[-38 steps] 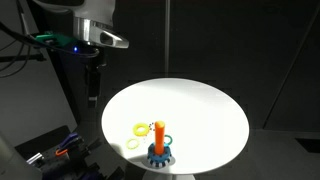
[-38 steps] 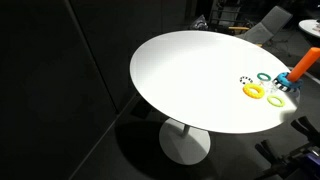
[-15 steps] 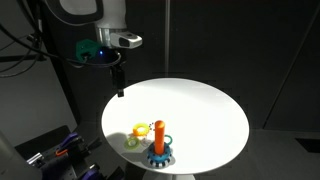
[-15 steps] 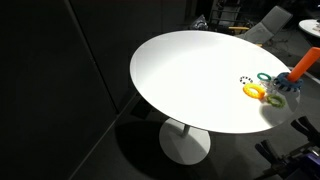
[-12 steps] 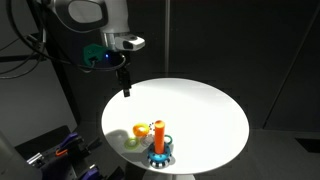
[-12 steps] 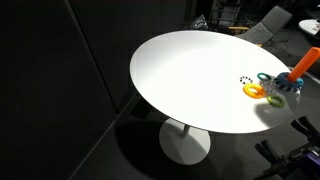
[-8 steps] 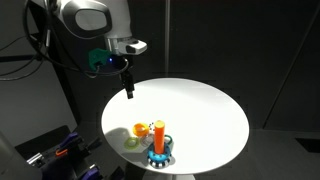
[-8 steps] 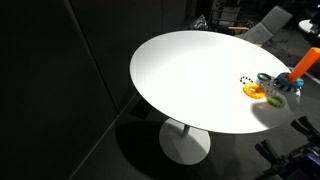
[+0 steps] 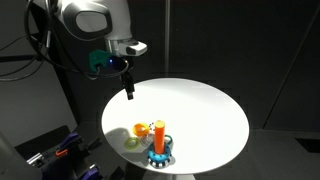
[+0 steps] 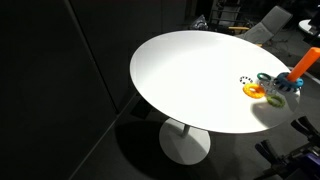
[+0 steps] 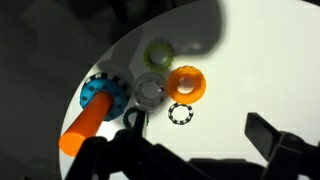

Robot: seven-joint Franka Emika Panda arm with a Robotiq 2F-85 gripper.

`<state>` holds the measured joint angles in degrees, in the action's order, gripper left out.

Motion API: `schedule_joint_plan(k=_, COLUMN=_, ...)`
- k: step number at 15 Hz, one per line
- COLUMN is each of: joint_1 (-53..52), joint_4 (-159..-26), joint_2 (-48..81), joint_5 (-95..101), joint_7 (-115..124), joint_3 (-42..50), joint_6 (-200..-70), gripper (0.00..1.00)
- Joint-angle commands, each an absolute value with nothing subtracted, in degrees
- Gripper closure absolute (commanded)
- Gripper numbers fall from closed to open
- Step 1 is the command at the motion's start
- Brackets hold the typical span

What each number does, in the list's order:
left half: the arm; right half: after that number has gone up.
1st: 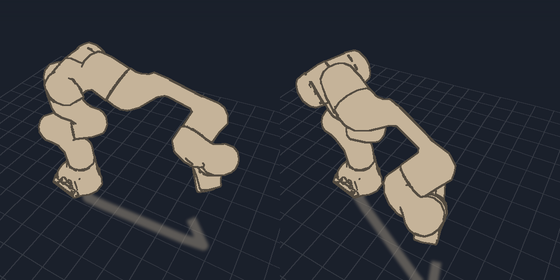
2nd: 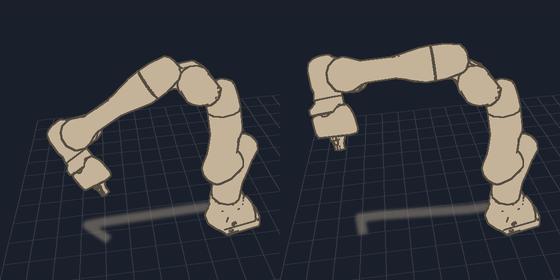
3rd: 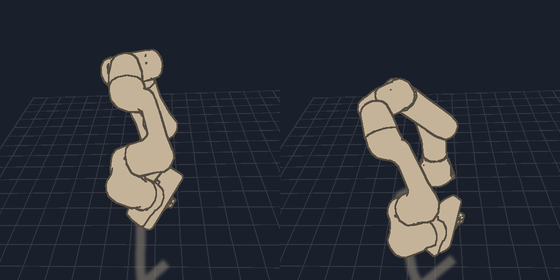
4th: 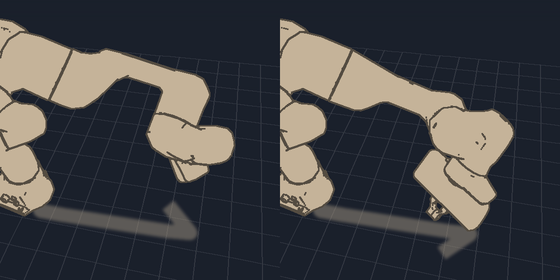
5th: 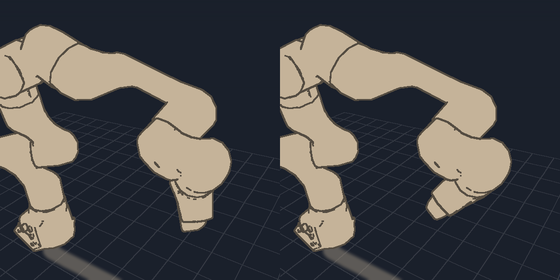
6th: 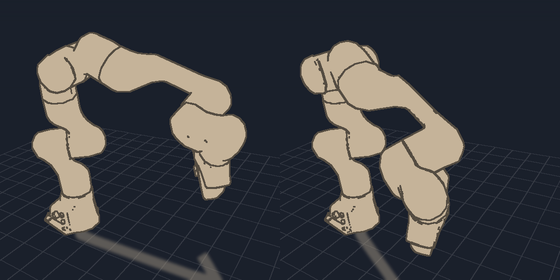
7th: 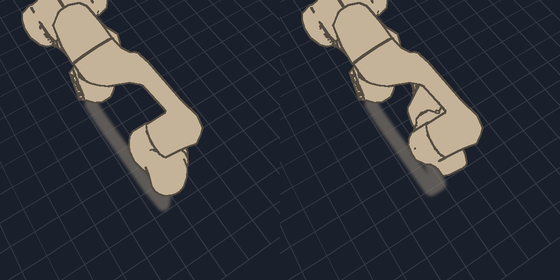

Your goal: Put the orange ring onto the ring toss game

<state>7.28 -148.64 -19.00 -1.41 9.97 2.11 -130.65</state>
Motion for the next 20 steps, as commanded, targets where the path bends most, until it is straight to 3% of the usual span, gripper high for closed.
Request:
schedule_joint_plan(k=1, joint_1=7.41, joint_4=-148.78, joint_2=-15.19, joint_5=0.07, joint_7=12.57, joint_3=1.55, joint_6=-134.92, gripper=0.0)
schedule_joint_plan(k=20, joint_1=0.65, joint_4=-144.46, joint_2=11.72, joint_5=7.44, joint_7=23.9, joint_3=2.81, joint_6=-155.8, gripper=0.0)
